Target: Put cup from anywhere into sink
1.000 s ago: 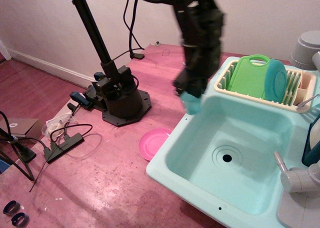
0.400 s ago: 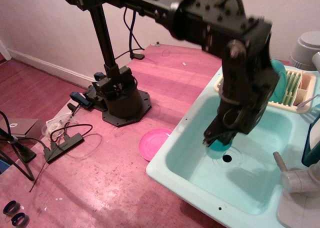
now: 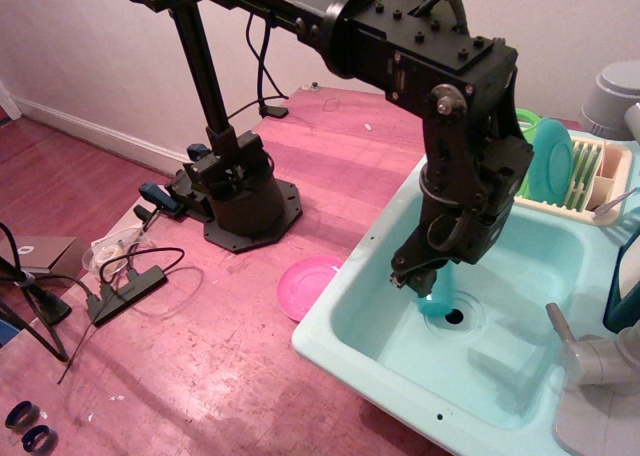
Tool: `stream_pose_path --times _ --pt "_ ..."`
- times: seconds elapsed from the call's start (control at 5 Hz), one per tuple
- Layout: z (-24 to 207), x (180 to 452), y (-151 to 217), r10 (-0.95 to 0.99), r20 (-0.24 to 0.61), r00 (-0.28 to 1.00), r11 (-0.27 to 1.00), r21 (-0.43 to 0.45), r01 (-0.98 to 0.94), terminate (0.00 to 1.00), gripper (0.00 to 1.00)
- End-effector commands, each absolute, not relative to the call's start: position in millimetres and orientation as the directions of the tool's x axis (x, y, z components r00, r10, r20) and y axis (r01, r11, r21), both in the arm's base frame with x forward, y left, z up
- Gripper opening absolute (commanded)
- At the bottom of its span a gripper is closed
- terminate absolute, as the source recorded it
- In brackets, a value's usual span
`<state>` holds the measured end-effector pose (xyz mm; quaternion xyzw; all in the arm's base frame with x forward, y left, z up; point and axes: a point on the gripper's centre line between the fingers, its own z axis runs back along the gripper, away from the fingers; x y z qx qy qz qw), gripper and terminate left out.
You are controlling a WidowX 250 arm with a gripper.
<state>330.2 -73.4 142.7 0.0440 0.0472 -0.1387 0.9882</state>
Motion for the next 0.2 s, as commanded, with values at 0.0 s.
stream_pose_path --times 0.0 --pt "171.1 322.5 -67.2 -0.265 -0.026 0.964 0.960 0.090 0.266 1.00 1.00"
